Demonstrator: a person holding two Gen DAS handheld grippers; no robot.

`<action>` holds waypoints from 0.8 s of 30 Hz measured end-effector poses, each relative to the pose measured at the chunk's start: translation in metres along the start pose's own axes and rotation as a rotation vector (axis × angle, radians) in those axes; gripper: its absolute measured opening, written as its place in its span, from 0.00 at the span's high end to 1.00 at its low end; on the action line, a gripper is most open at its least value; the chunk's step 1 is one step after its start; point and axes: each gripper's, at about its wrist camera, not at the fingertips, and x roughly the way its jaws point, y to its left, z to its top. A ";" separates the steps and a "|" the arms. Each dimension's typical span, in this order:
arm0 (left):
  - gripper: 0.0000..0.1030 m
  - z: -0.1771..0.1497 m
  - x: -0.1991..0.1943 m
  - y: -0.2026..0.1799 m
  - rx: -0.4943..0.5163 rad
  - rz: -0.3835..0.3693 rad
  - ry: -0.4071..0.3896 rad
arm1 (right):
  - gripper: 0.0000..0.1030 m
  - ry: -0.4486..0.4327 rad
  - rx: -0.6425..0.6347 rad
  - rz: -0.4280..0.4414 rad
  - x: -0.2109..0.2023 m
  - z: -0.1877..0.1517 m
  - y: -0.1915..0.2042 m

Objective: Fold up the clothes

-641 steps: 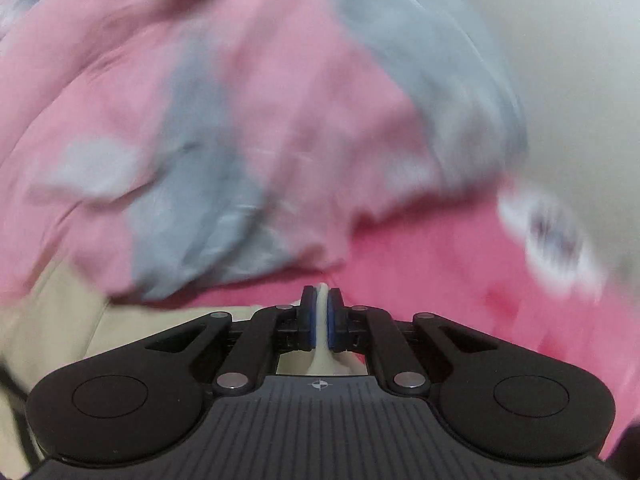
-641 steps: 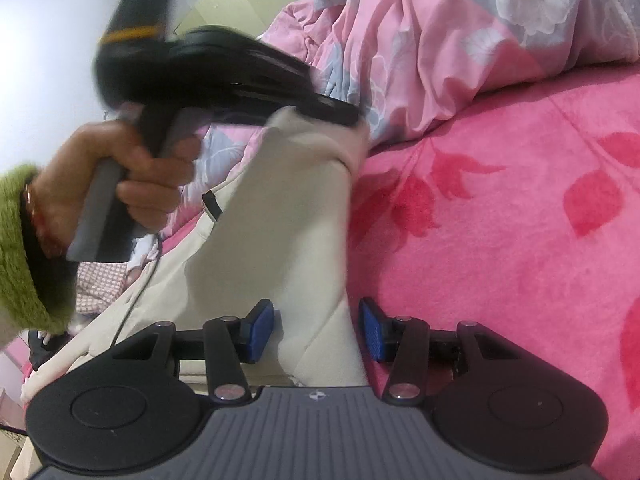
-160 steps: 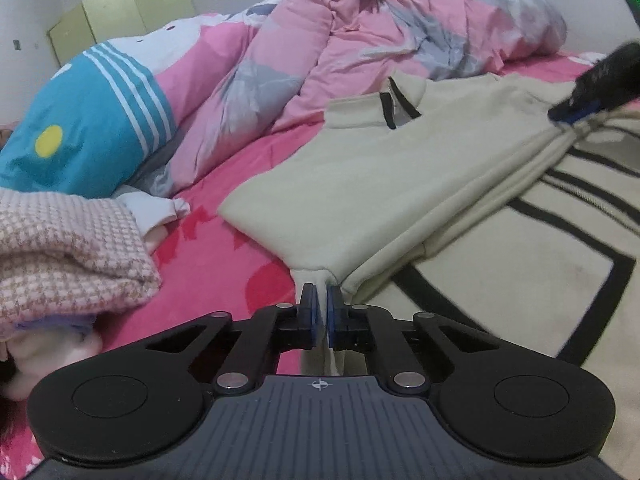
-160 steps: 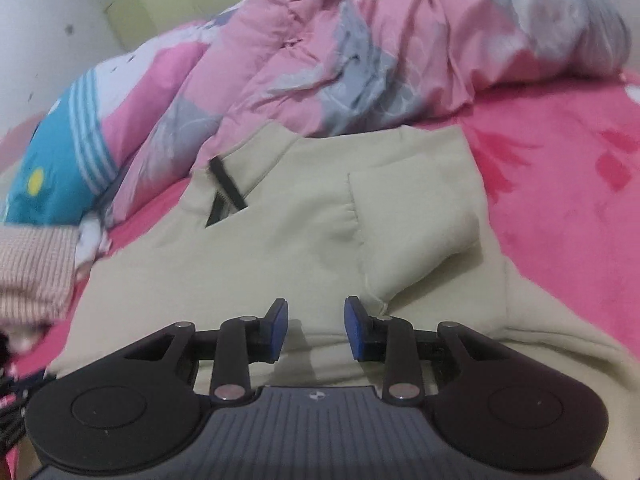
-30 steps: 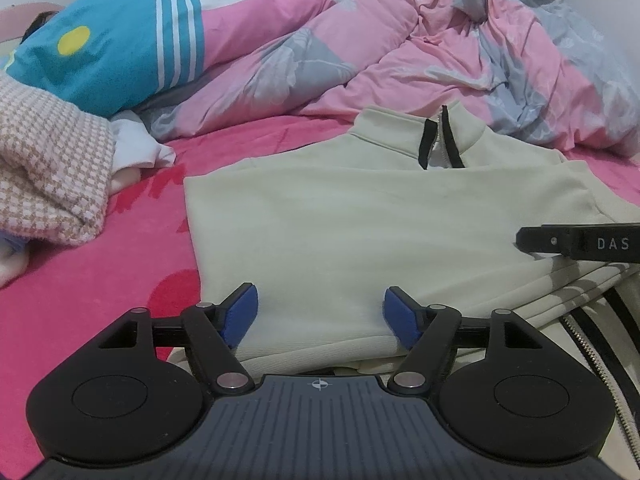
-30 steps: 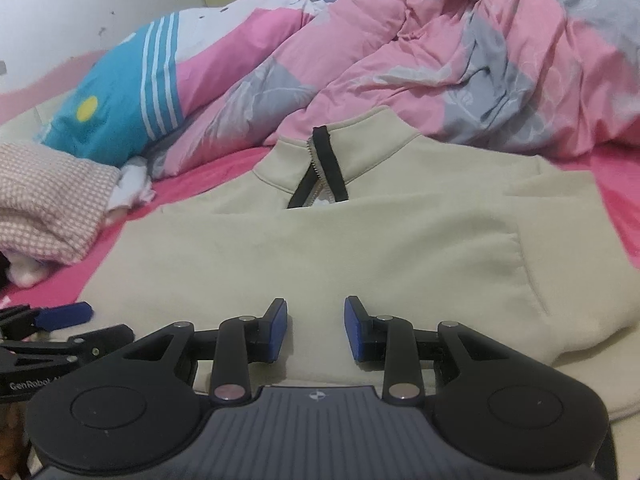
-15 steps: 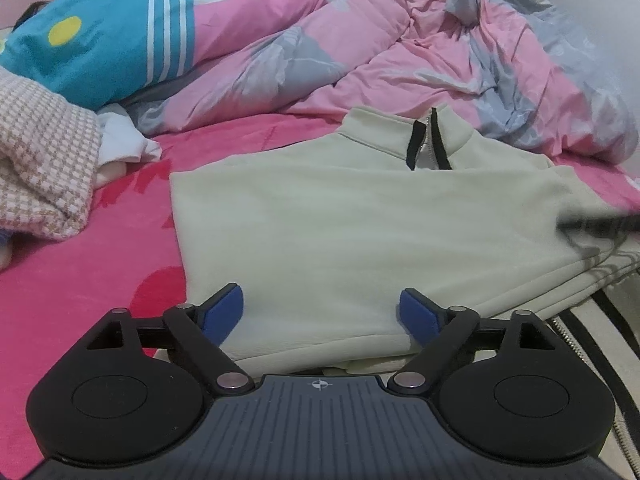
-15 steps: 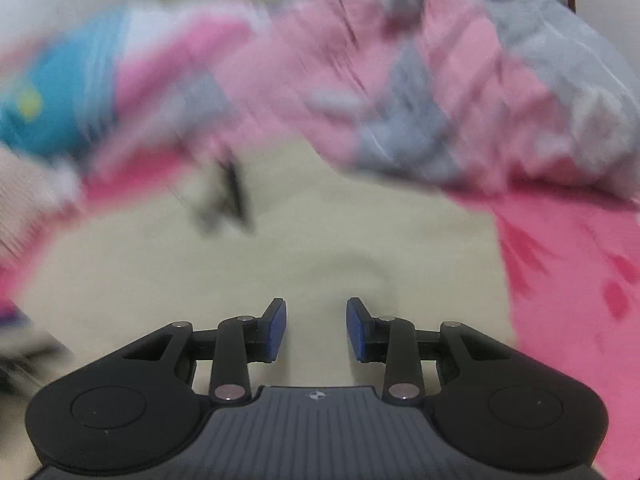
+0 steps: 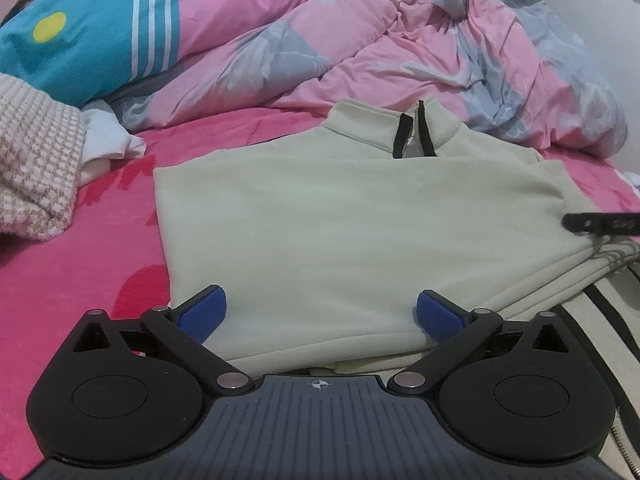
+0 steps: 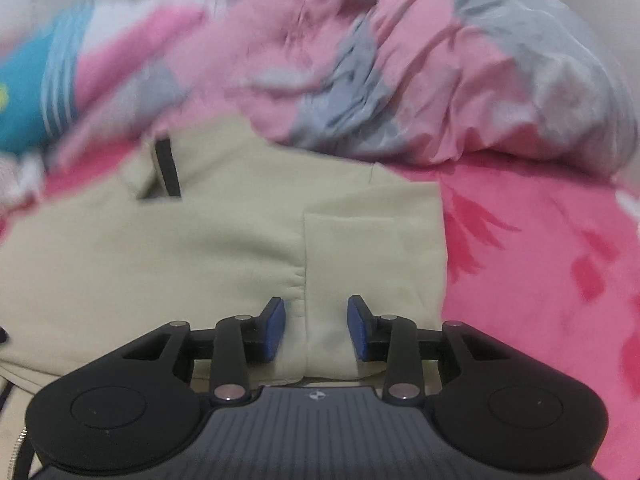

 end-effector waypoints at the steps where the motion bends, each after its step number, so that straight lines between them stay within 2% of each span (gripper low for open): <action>1: 0.00 0.000 0.000 0.000 0.001 0.001 0.000 | 0.64 0.003 0.007 -0.002 -0.003 0.001 -0.002; 9: 0.00 0.001 -0.003 -0.002 0.002 0.007 -0.003 | 0.63 -0.024 -0.003 0.004 -0.007 -0.007 -0.003; 12: 0.00 0.008 -0.011 -0.003 0.021 0.037 -0.009 | 0.63 -0.029 0.001 0.008 -0.007 -0.007 -0.004; 15: 0.00 0.018 -0.025 -0.004 0.029 0.075 -0.053 | 0.63 -0.034 0.012 0.017 -0.007 -0.007 -0.006; 18: 0.00 0.034 -0.034 -0.010 0.034 0.080 -0.098 | 0.62 -0.038 0.023 0.026 -0.007 -0.007 -0.008; 24: 0.00 0.064 -0.013 -0.034 0.049 0.056 -0.098 | 0.62 -0.044 0.038 0.039 -0.007 -0.008 -0.010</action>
